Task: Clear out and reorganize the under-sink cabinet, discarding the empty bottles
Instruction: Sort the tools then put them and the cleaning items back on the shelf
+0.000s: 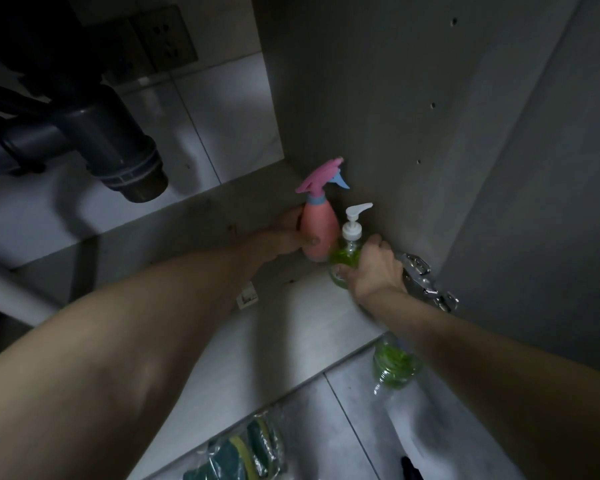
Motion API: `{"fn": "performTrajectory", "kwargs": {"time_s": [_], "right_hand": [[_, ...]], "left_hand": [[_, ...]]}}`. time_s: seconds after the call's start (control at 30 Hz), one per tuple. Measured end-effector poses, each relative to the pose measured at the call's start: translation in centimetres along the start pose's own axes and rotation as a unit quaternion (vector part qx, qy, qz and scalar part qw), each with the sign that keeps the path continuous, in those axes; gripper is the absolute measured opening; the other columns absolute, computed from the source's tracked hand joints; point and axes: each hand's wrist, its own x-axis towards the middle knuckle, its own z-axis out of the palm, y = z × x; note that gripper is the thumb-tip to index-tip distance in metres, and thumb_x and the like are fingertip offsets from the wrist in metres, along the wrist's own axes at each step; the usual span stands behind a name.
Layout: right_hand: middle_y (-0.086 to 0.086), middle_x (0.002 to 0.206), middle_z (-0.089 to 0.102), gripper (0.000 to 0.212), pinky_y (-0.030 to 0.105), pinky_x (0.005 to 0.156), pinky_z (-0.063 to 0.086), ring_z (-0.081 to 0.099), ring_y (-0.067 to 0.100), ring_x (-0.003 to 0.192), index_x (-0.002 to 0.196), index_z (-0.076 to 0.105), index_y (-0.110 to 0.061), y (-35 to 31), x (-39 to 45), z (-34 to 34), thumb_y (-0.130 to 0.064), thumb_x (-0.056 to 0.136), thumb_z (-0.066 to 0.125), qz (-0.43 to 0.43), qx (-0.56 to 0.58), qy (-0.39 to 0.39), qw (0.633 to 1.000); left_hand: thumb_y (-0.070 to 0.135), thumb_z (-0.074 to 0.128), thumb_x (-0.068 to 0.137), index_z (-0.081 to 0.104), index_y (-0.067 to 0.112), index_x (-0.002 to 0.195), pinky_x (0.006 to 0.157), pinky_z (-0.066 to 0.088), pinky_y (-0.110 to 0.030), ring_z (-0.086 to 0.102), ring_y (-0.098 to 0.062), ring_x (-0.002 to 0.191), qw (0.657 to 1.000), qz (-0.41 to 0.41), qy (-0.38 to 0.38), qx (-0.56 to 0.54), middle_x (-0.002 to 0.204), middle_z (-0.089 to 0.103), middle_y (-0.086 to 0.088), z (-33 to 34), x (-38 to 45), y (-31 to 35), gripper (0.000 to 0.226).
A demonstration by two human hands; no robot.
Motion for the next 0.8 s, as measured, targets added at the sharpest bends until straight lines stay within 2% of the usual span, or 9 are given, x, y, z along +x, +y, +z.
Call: {"fn": "performTrajectory", "kwargs": {"time_s": [0.13, 0.2, 0.27, 0.4, 0.47, 0.53, 0.63, 0.73, 0.8], "right_hand": [[0.022, 0.134, 0.051, 0.060, 0.043, 0.097, 0.043, 0.053, 0.044, 0.123, 0.129, 0.042, -0.001, 0.2, -1.1, -0.9, -0.032, 0.088, 0.073, -0.021, -0.030, -0.024, 0.999], [0.023, 0.129, 0.054, 0.049, 0.044, 0.095, 0.044, 0.055, 0.045, 0.120, 0.123, 0.045, -0.002, 0.4, -1.9, -1.8, -0.029, 0.089, 0.069, -0.049, -0.037, -0.027, 0.998], [0.022, 0.124, 0.056, 0.037, 0.046, 0.092, 0.045, 0.056, 0.045, 0.116, 0.117, 0.048, -0.005, 1.0, -3.0, -2.8, -0.023, 0.089, 0.063, -0.095, -0.056, -0.021, 0.994], [0.016, 0.125, 0.052, 0.035, 0.044, 0.097, 0.046, 0.052, 0.039, 0.120, 0.122, 0.052, -0.008, 3.2, -5.5, -4.7, -0.022, 0.090, 0.055, -0.173, -0.131, -0.030, 0.976], [0.015, 0.129, 0.052, 0.037, 0.042, 0.096, 0.045, 0.049, 0.036, 0.126, 0.123, 0.054, -0.008, 4.3, -6.7, -5.6, -0.030, 0.093, 0.054, -0.196, -0.242, -0.084, 0.947], [0.014, 0.129, 0.056, 0.040, 0.039, 0.093, 0.047, 0.050, 0.034, 0.125, 0.124, 0.057, -0.009, 5.0, -7.9, -6.2, -0.035, 0.094, 0.055, -0.221, -0.344, -0.130, 0.903], [0.014, 0.127, 0.056, 0.035, 0.040, 0.089, 0.050, 0.058, 0.036, 0.118, 0.127, 0.056, -0.010, 5.8, -9.6, -6.4, -0.027, 0.096, 0.057, -0.252, -0.396, -0.159, 0.868], [0.016, 0.123, 0.056, 0.027, 0.039, 0.081, 0.047, 0.060, 0.038, 0.112, 0.122, 0.057, -0.009, 6.2, -10.3, -6.2, -0.019, 0.096, 0.056, -0.269, -0.399, -0.166, 0.861], [0.016, 0.118, 0.056, 0.021, 0.038, 0.079, 0.046, 0.060, 0.038, 0.107, 0.112, 0.059, -0.010, 5.9, -10.3, -6.2, -0.020, 0.093, 0.058, -0.265, -0.363, -0.153, 0.880]], "left_hand": [[-0.004, 0.062, 0.089, 0.058, -0.003, 0.129, 0.101, 0.048, -0.046, 0.060, -0.034, 0.118, 0.984, -0.013, 0.170, 0.053, 0.126, 0.063, -0.021, 2.7, -1.2, -0.2, 0.040], [-0.001, 0.063, 0.089, 0.063, -0.003, 0.121, 0.093, 0.050, -0.039, 0.062, -0.027, 0.111, 0.974, 0.004, 0.226, 0.028, 0.121, 0.066, -0.021, 4.1, -2.7, -0.2, 0.033], [0.003, 0.060, 0.089, 0.066, 0.003, 0.118, 0.082, 0.048, -0.029, 0.061, -0.018, 0.104, 0.969, 0.015, 0.245, 0.038, 0.117, 0.068, -0.016, 5.4, -5.0, -0.2, 0.029], [0.000, 0.058, 0.084, 0.066, 0.013, 0.120, 0.096, 0.051, -0.030, 0.067, -0.020, 0.102, 0.975, 0.017, 0.212, 0.066, 0.106, 0.071, -0.004, 7.9, -11.7, -1.6, 0.039], [0.000, 0.058, 0.084, 0.067, 0.013, 0.114, 0.091, 0.055, -0.032, 0.069, -0.020, 0.097, 0.982, 0.011, 0.175, 0.072, 0.098, 0.072, 0.000, 9.1, -15.3, -2.9, 0.035], [0.000, 0.058, 0.084, 0.067, 0.013, 0.110, 0.091, 0.055, -0.037, 0.070, -0.022, 0.100, 0.988, -0.009, 0.133, 0.075, 0.103, 0.074, -0.003, 10.0, -18.8, -4.3, 0.030], [0.009, 0.064, 0.083, 0.069, 0.018, 0.107, 0.091, 0.053, -0.037, 0.066, -0.022, 0.101, 0.974, -0.037, 0.111, 0.196, 0.108, 0.071, -0.002, 10.6, -23.5, -6.9, 0.027], [0.019, 0.065, 0.084, 0.064, 0.022, 0.107, 0.085, 0.050, -0.035, 0.061, -0.025, 0.101, 0.946, -0.067, 0.114, 0.295, 0.108, 0.064, -0.001, 11.2, -27.8, -9.8, 0.024], [0.026, 0.067, 0.084, 0.061, 0.023, 0.117, 0.088, 0.048, -0.036, 0.057, -0.024, 0.109, 0.933, -0.085, 0.122, 0.329, 0.114, 0.060, -0.001, 11.5, -30.3, -11.6, 0.034]]}}
